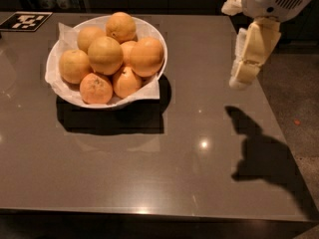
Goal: Pick orange from white bowl
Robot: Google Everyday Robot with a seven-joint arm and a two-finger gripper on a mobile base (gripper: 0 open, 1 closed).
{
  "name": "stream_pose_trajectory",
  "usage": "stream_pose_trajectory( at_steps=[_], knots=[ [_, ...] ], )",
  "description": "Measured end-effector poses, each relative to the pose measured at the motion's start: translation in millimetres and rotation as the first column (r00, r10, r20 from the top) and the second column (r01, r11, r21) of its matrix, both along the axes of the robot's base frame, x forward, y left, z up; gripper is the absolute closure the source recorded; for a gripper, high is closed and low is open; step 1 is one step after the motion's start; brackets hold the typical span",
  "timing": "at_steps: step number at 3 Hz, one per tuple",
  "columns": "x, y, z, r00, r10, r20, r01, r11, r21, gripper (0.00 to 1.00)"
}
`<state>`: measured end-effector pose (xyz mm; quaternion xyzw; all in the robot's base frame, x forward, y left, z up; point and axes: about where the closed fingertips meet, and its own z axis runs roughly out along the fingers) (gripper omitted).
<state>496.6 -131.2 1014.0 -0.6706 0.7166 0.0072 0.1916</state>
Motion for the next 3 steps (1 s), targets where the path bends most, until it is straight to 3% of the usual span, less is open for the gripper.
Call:
stream_pose_trajectory(
  at_steps=[1, 2, 3],
  knots=[
    [57, 58, 3, 0.9990, -0.042, -0.012, 0.042, 0.999, 0.009, 0.00],
    [63, 68, 5, 0.9994, -0.035, 0.004, 0.035, 0.999, 0.021, 0.00],
    [65, 87, 0, 0.9974, -0.064, 0.032, 0.064, 0.998, 0.012, 0.00]
  ],
)
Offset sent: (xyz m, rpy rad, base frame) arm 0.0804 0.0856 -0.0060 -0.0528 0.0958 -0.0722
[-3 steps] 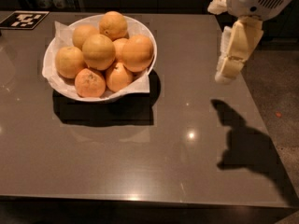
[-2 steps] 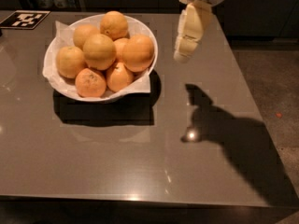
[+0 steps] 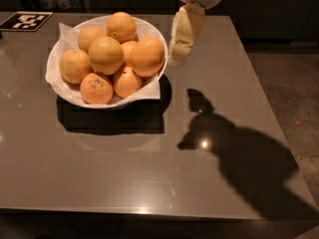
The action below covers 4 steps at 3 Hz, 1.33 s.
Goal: Pick orange from white bowl
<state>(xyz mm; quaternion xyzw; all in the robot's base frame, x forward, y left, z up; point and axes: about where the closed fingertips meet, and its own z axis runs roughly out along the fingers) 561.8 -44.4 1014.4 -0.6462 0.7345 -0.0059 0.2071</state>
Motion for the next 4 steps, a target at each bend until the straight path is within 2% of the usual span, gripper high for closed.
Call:
stream_pose_trajectory(
  at_steps=[1, 2, 3, 4],
  knots=[
    [-6, 29, -16, 0.9997, -0.022, -0.008, 0.021, 0.998, -0.066, 0.00],
    [-16, 42, -24, 0.9989, -0.034, 0.033, 0.038, 0.991, -0.125, 0.00],
    [-14, 40, -23, 0.9986, -0.038, 0.038, 0.042, 0.993, -0.113, 0.00],
    [-9, 64, -15, 0.9996, 0.010, 0.026, -0.008, 0.998, -0.064, 0.00]
  ],
)
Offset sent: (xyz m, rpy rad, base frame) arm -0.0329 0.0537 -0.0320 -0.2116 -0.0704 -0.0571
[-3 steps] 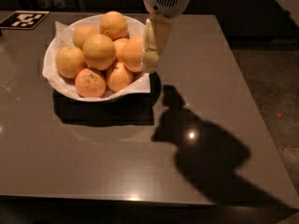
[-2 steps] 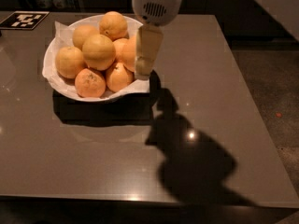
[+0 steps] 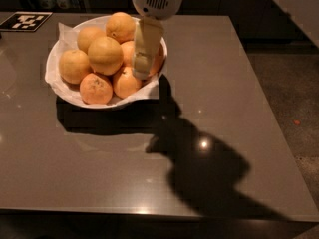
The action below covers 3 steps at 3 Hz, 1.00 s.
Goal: Pick orange from white bowl
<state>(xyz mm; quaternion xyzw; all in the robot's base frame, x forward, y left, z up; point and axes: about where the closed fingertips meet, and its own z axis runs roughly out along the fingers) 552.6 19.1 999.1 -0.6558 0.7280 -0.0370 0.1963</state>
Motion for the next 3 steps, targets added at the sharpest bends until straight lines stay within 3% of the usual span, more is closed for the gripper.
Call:
stream_pose_trajectory(
  at_steps=[1, 2, 3],
  knots=[
    [4, 26, 8, 0.9976, 0.066, -0.019, -0.065, 0.997, 0.038, 0.00],
    [8, 42, 11, 0.9938, 0.104, -0.038, -0.102, 0.993, 0.058, 0.11],
    [10, 54, 13, 0.9902, 0.130, -0.051, -0.127, 0.990, 0.064, 0.16]
  ],
)
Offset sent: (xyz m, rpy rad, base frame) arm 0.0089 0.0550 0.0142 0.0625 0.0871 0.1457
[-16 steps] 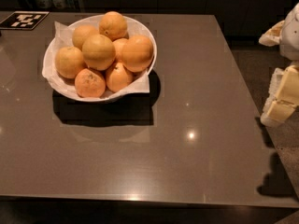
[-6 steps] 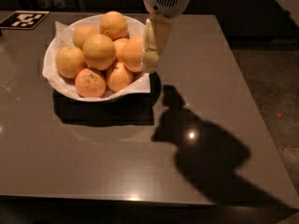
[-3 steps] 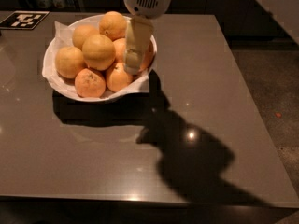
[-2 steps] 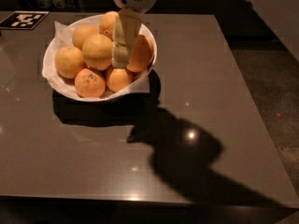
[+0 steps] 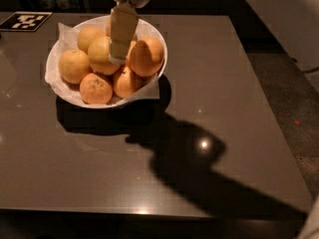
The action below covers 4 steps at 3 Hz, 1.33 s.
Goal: Pick orange from white bowl
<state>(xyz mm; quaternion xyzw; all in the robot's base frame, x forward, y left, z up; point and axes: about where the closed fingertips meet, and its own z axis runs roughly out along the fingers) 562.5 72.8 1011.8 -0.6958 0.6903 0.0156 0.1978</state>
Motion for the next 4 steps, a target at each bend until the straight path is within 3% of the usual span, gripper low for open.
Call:
stream_pose_trajectory(
  at_steps=[1, 2, 3, 4],
  knots=[
    [3, 9, -1, 0.9999, 0.013, -0.008, -0.013, 1.000, -0.003, 0.17],
    [7, 21, -8, 0.9990, 0.040, -0.020, -0.040, 0.999, -0.019, 0.28],
    [15, 27, -16, 0.9983, 0.050, -0.031, -0.051, 0.998, -0.028, 0.21],
    [22, 29, -23, 0.9983, 0.044, -0.039, -0.046, 0.998, -0.035, 0.20]
  ],
)
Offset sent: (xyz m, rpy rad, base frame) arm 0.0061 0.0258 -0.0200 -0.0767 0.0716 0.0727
